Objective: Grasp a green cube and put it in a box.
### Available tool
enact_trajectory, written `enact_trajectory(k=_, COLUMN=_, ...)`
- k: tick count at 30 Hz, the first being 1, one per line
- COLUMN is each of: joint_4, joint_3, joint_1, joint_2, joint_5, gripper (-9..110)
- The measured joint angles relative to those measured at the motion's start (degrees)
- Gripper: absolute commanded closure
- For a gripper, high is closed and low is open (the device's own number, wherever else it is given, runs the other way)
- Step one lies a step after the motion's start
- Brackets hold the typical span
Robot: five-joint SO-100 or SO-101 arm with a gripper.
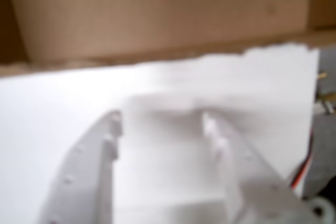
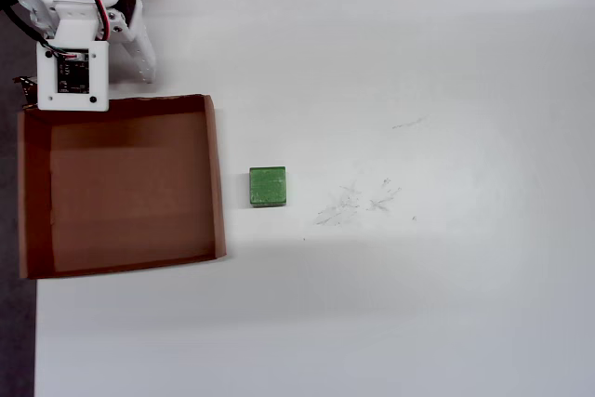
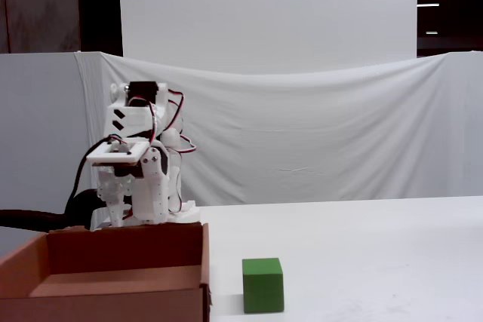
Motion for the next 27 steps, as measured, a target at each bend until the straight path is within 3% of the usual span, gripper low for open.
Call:
enact_trajectory(k=21, joint_4=0.09, joint_3=-0.44, joint_1=0.35, joint_2=-0.09, joint_5=0.79, gripper=77)
enact_trajectory(k=27, joint_4=2.29, joint_3=-12.48, joint_1=-1.41, joint_2=-8.88, joint_5=2.81, gripper=76)
